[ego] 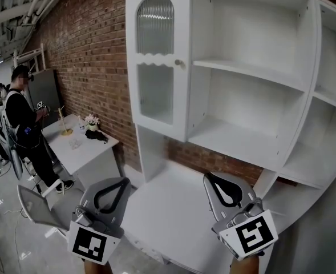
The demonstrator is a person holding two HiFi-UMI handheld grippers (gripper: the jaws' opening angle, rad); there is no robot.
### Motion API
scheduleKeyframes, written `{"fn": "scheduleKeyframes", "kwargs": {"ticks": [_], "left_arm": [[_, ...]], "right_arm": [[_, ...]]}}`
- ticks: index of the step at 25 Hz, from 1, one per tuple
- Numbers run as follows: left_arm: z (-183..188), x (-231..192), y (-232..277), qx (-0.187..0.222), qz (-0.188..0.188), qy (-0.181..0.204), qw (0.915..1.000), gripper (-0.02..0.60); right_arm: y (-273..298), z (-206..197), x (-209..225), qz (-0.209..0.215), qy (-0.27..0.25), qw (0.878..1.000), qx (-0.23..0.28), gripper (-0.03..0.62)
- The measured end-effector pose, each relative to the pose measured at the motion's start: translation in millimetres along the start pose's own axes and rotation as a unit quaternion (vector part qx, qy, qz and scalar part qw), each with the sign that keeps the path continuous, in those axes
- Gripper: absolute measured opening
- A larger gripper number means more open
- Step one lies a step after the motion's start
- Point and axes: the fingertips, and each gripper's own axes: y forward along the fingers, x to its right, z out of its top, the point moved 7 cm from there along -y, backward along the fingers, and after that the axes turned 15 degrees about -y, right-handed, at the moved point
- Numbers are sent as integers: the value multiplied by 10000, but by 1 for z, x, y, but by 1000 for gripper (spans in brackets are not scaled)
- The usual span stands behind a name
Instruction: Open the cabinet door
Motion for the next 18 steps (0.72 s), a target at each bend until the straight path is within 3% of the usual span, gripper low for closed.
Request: {"fn": "scheduleKeyframes", "kwargs": {"ticks": [18], "left_arm": [[-43, -85, 67, 361, -577, -171, 9975, 2]], "right_arm": [[88, -18, 9, -432, -143, 9976, -525, 8]]}}
